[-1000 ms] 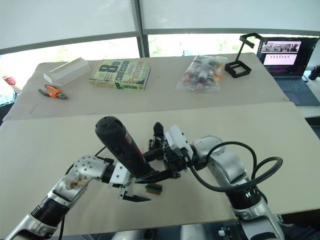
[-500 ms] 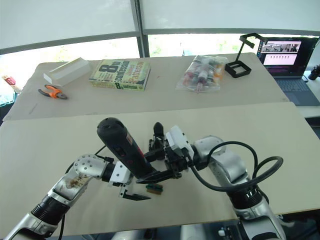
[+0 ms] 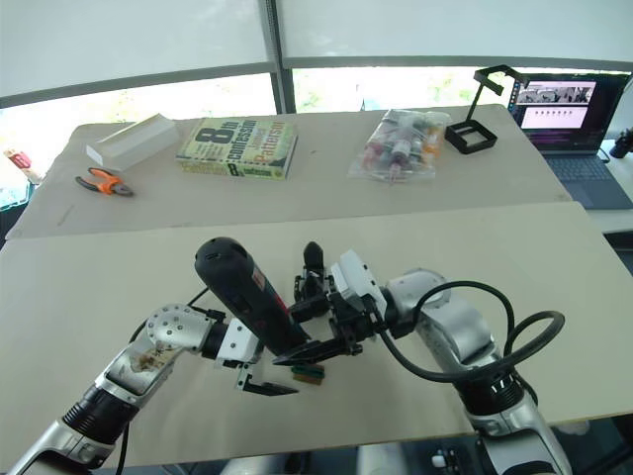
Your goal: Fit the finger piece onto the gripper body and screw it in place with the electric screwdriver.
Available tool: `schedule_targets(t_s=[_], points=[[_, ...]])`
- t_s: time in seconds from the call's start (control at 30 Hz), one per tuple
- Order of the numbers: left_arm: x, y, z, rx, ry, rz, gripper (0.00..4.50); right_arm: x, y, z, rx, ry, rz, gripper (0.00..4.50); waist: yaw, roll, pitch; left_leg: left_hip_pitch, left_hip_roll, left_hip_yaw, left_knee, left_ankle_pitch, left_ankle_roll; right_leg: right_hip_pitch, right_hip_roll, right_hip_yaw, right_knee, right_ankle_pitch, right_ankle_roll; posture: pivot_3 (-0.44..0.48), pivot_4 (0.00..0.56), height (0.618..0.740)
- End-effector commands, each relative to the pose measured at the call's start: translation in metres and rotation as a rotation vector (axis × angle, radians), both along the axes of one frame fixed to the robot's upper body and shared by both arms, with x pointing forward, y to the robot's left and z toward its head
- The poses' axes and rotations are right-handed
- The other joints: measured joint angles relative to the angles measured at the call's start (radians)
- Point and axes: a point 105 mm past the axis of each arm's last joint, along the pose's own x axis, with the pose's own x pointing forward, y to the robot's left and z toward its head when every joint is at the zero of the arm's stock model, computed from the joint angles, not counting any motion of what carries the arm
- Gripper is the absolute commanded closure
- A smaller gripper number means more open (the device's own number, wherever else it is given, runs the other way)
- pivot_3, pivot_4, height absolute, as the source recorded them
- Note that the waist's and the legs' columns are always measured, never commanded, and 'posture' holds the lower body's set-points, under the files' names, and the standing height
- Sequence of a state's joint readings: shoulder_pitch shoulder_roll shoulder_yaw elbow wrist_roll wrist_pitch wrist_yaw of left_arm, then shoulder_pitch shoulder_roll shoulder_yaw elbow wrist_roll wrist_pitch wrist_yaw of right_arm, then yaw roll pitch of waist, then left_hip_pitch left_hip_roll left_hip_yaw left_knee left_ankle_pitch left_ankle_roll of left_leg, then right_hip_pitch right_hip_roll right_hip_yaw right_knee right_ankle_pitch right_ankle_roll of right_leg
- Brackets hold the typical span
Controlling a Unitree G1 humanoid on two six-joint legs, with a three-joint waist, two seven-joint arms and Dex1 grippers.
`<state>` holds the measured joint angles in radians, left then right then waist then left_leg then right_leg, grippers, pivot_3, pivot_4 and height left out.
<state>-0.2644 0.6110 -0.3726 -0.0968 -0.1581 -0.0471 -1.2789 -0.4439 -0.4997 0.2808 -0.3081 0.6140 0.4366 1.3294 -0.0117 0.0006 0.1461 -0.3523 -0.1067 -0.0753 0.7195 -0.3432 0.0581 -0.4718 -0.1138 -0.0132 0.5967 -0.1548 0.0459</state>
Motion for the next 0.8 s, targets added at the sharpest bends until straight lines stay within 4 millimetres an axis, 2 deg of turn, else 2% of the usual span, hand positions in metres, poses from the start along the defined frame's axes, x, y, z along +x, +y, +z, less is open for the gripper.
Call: schedule_targets(t_s=[0.03,0.33,0.8], points=[[-0.0009,-0.0015,0.0039,-0.012,-0.022,-0.017,0.0,-0.011,-0.0011,0.0206,0.066,-0.038,0.044,2.61,0.0,0.0,0.0,0.0,0.0,0.0,0.0,0.0,0.0,0.0,0.0,0.0,0.0,0.0,0.0,0.0,0.15,0.74],[-0.0026,-0.0026,0.0034,-0.014,-0.017,-0.023,0.0,-0.0117,0.0015,0.0263,0.093,-0.036,0.036,2.61,0.0,0.0,0.0,0.0,0.0,0.0,0.0,0.0,0.0,0.0,0.0,0.0,0.0,0.0,0.0,0.0,0.15,0.74],[-0.0029,-0.0024,0.0035,-0.014,-0.015,-0.022,0.0,-0.0075,0.0041,0.0212,0.093,-0.042,0.018,2.61,0.0,0.0,0.0,0.0,0.0,0.0,0.0,0.0,0.0,0.0,0.0,0.0,0.0,0.0,0.0,0.0,0.15,0.74]])
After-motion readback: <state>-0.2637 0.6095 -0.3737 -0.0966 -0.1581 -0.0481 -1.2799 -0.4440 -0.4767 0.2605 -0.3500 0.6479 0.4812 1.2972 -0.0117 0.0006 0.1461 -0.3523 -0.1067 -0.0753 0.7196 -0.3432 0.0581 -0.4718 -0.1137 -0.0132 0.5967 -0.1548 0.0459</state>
